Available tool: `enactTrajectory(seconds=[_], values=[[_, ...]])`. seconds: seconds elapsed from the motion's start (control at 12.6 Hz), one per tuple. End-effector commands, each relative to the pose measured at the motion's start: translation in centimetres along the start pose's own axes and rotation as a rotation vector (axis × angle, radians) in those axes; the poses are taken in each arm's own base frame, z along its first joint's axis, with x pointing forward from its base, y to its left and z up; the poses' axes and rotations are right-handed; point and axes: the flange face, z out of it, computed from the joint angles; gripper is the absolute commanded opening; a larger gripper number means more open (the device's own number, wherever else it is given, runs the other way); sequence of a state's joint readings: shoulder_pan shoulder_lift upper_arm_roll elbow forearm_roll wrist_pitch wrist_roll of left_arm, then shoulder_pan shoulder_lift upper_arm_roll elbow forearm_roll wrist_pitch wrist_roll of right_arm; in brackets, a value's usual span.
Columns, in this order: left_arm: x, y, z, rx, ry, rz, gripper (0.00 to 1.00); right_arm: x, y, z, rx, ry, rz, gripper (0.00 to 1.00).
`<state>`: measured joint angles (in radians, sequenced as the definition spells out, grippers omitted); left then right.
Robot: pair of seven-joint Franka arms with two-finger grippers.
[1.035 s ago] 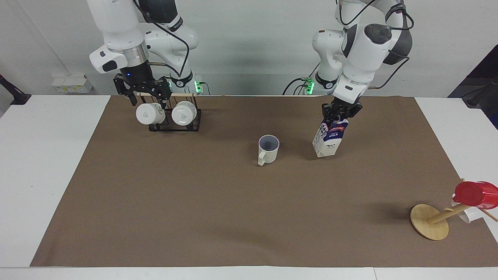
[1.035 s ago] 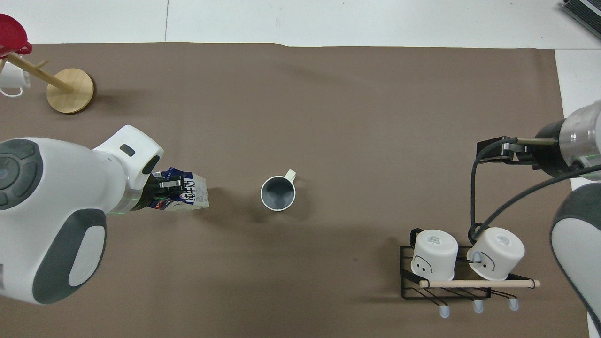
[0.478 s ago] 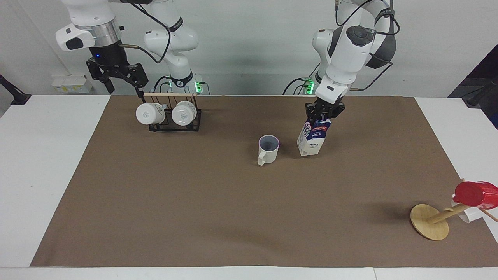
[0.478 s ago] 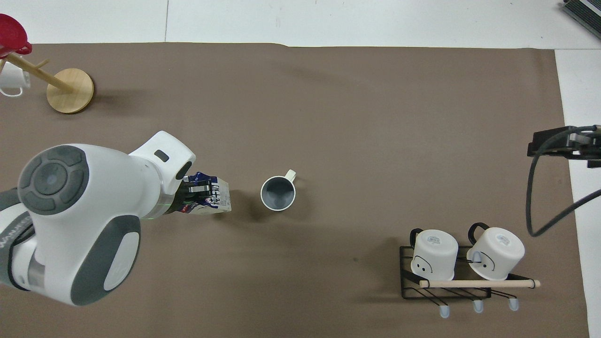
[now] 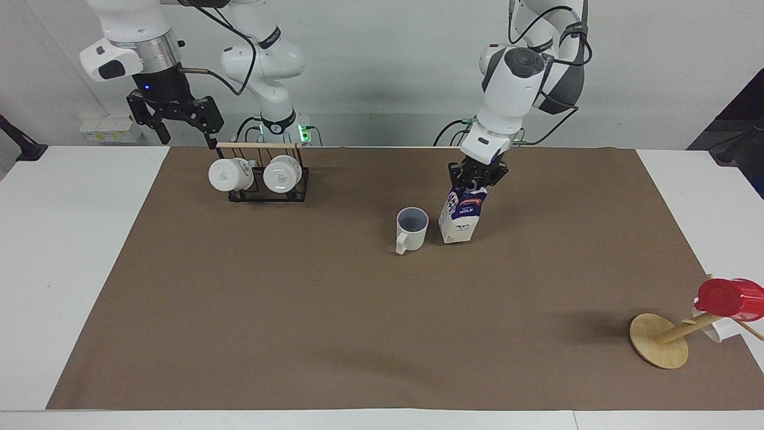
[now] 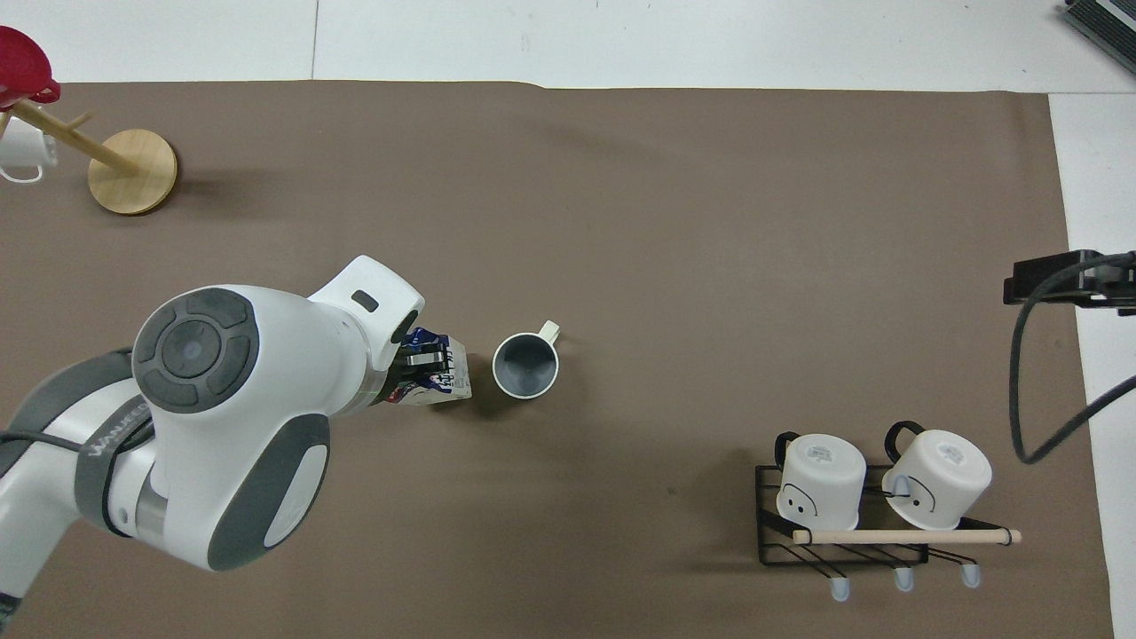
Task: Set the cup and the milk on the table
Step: 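Carry the milk carton with the left gripper beside the white mug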
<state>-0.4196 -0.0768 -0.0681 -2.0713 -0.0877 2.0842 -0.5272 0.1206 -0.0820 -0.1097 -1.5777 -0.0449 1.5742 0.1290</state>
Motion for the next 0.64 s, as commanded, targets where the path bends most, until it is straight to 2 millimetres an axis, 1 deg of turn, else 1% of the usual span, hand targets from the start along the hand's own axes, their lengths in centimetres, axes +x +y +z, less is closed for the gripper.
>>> enactTrajectory(seconds=[0.0,0.24,0.32,0.4,0.48,0.56], values=[[0.3,1.3,0.7,-0.020,0.005,-0.026,0.43,-0.3,0.0,0.7,0.009,-0.018,-0.030,1.00],[0.4,1.2,1.1,-0.018,0.003,-0.047,0.44,-0.4,0.0,0.9,0.020,-0.024,-0.022,1.00],[0.3,1.2,1.5,-0.015,-0.003,-0.063,0.44,-0.4,0.0,0.8,0.018,-0.030,-0.027,1.00],[0.4,1.5,2.2,-0.014,-0.005,-0.064,0.44,-0.5,0.0,0.9,0.007,-0.047,-0.042,1.00],[0.5,1.7,2.5,-0.018,0.002,-0.065,0.44,-0.5,0.0,0.9,-0.004,-0.073,-0.095,1.00],[0.6,1.7,2.5,-0.021,0.005,-0.068,0.44,-0.1,0.2,0.5,0.002,-0.059,-0.115,1.00]])
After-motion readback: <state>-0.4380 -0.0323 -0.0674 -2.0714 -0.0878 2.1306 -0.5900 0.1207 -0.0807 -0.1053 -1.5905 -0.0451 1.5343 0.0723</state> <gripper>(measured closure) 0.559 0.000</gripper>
